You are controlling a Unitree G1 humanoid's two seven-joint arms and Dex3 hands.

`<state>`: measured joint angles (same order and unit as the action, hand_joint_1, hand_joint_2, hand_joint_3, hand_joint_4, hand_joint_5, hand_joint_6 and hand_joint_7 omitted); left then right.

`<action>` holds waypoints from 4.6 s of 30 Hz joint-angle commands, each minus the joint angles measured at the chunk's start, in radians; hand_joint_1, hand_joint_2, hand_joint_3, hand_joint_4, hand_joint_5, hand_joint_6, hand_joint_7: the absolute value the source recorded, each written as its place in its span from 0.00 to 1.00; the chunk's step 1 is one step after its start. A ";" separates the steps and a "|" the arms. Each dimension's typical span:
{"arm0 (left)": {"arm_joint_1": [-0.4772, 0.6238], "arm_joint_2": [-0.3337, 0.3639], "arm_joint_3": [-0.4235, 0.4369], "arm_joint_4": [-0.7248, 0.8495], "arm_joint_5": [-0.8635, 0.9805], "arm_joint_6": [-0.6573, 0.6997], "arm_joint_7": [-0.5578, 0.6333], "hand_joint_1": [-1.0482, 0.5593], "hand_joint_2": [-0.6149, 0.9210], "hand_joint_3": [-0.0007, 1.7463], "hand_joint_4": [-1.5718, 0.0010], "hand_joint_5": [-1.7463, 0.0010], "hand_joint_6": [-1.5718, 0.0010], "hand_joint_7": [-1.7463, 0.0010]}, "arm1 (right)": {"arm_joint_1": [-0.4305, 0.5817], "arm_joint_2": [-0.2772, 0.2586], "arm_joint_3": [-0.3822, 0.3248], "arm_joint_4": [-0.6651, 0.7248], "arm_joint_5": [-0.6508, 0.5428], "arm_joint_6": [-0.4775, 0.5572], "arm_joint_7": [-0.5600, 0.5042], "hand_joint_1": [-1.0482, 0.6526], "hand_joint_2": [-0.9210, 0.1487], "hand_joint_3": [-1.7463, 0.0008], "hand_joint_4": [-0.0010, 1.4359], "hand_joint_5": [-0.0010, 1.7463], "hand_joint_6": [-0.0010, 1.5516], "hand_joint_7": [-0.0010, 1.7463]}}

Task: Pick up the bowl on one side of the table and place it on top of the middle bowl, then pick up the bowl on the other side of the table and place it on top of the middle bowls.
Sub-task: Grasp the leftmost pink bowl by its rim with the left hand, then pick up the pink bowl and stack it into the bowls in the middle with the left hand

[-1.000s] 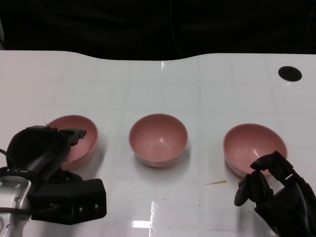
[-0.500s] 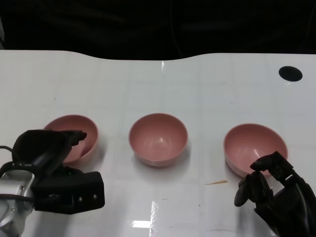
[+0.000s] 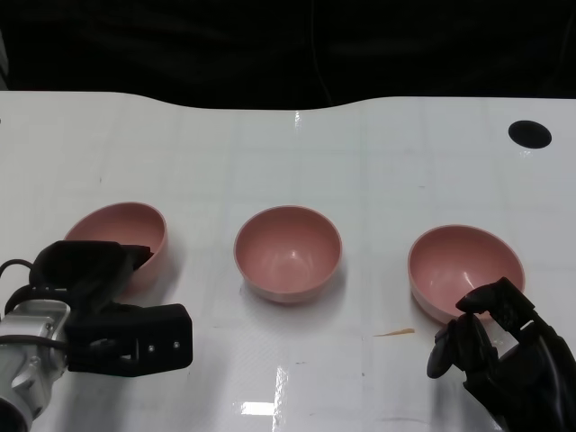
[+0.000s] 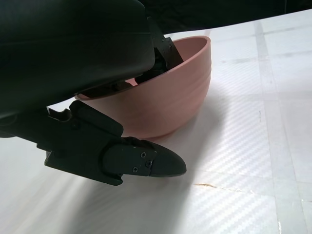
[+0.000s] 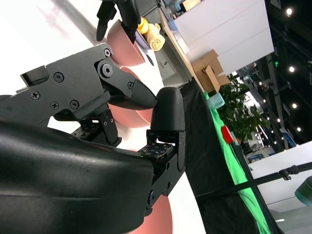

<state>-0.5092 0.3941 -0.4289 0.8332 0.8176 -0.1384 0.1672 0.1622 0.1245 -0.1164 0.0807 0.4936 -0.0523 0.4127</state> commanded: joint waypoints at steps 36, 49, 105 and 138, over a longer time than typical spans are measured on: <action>0.014 0.115 0.157 -0.622 -0.165 -0.082 -0.152 0.65 0.95 0.17 0.54 0.08 0.52 0.19 | 0.017 -0.004 0.005 -0.022 -0.008 -0.014 -0.007 0.59 0.13 0.50 0.53 1.00 0.33 1.00; -0.074 0.018 0.099 -0.593 -0.181 -0.137 -0.239 0.62 0.89 0.29 0.57 0.01 0.54 0.14 | 0.014 0.006 0.012 -0.010 -0.012 -0.035 -0.005 0.60 0.14 0.49 0.53 1.00 0.33 1.00; -0.117 -0.124 -0.052 -0.247 -0.095 -0.214 -0.140 0.60 1.00 0.10 0.62 0.01 0.60 0.22 | 0.030 0.036 0.037 -0.026 -0.029 -0.047 -0.025 0.59 0.21 0.46 0.54 1.00 0.37 0.96; -0.055 -0.114 -0.044 -0.292 -0.092 -0.244 -0.073 0.17 1.00 0.16 0.82 0.99 0.68 0.99 | 0.038 0.022 0.030 -0.043 -0.021 -0.033 -0.022 0.59 0.18 0.46 0.53 1.00 0.35 0.97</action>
<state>-0.5744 0.2675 -0.4729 0.5375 0.7215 -0.3798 0.0810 0.1943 0.1555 -0.0799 0.0508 0.4663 -0.0780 0.3875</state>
